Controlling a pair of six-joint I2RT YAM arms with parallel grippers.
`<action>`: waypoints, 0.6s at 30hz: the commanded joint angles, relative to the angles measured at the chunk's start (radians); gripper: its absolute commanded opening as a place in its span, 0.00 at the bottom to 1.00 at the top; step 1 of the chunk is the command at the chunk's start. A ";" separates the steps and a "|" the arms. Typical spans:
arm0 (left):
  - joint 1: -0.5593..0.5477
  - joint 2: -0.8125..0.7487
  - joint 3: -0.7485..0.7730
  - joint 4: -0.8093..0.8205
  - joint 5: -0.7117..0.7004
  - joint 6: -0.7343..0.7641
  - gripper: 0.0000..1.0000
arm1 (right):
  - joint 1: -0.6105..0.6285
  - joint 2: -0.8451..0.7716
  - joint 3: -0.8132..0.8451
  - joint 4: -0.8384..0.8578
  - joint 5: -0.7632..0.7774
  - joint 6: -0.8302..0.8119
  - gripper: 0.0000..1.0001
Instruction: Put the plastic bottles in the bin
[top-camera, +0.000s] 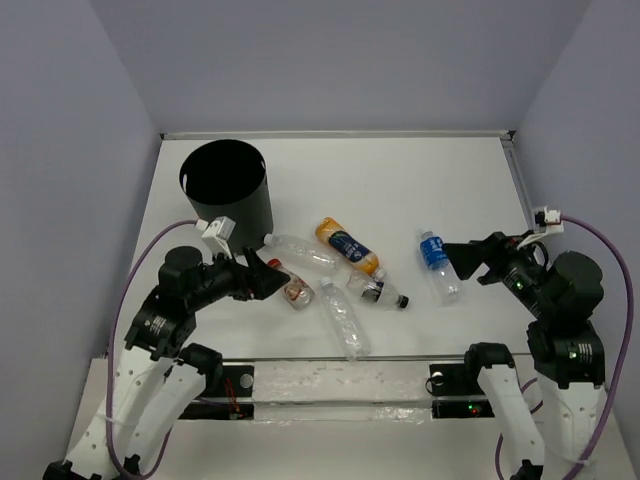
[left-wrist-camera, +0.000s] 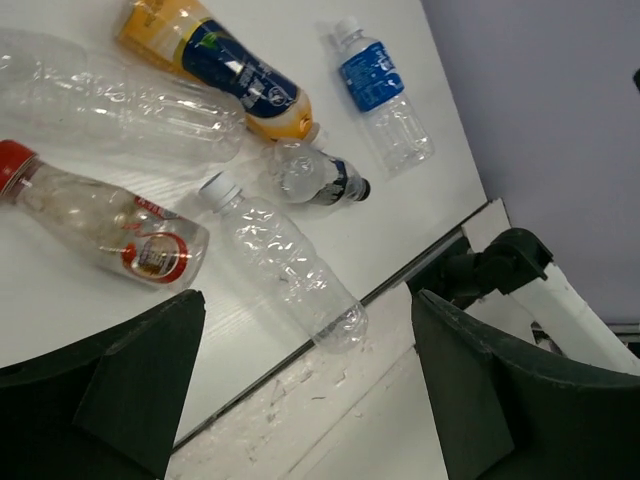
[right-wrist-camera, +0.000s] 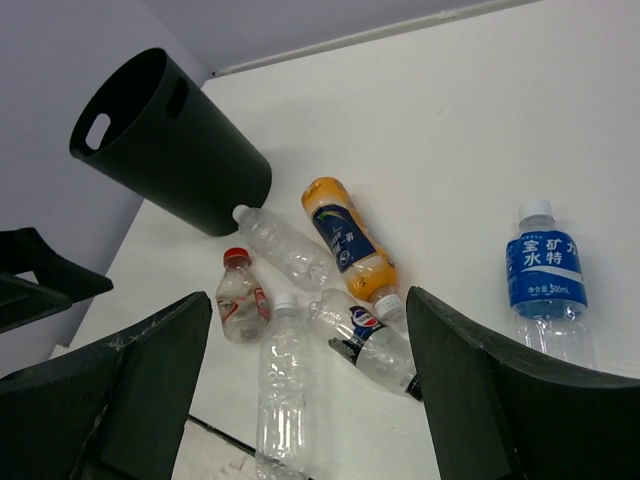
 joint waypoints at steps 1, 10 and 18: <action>-0.003 0.035 -0.052 -0.014 -0.118 -0.062 0.96 | -0.006 0.020 -0.041 0.058 -0.079 0.003 0.84; -0.006 0.136 -0.188 0.096 -0.360 -0.235 0.94 | -0.006 0.034 -0.075 0.057 -0.004 -0.014 0.84; -0.022 0.205 -0.257 0.205 -0.548 -0.311 0.98 | -0.006 0.047 -0.148 0.094 -0.045 0.032 0.84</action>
